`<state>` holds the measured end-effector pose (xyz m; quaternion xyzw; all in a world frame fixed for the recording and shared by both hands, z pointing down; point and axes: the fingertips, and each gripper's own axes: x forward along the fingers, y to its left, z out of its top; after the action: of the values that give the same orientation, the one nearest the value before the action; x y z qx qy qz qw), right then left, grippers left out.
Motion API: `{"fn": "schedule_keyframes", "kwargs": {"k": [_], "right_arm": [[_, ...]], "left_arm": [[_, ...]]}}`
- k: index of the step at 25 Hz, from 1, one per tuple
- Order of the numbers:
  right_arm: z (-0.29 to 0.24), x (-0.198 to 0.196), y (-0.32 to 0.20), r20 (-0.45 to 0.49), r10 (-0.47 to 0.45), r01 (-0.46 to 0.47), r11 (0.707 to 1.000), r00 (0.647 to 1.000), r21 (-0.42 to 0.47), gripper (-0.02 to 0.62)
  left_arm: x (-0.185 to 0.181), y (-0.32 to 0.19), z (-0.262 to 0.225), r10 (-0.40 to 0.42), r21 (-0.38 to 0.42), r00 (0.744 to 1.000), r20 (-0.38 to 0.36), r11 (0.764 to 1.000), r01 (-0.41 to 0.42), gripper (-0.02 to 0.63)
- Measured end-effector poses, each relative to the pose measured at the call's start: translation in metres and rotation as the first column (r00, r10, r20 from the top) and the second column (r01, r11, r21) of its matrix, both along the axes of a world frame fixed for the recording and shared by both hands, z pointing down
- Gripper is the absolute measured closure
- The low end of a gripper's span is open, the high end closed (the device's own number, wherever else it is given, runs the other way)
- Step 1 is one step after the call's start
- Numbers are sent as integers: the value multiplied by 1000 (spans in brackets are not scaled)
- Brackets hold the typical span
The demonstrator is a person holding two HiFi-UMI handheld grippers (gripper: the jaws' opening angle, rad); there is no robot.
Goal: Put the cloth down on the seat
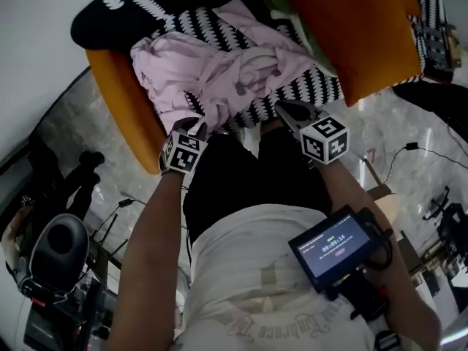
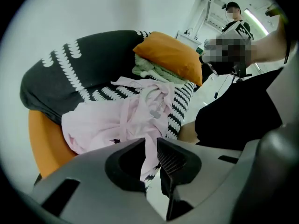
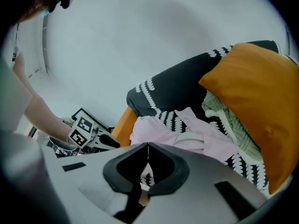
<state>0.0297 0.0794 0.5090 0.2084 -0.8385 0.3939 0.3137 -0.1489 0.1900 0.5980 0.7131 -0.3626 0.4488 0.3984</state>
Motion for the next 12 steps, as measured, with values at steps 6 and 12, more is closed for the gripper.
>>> {"fn": "schedule_keyframes", "kwargs": {"k": [6,12], "right_arm": [[-50,-19,-11,-2,5,-5,999,1000,49,580],[-94,-32,-30,14,-2,0,990,1000,139,580]], "left_arm": [[-39,9,-54,-63,20,998,13,998,63,534],[-57,15,-89,-149,78,989,-1,986,149,548]]}}
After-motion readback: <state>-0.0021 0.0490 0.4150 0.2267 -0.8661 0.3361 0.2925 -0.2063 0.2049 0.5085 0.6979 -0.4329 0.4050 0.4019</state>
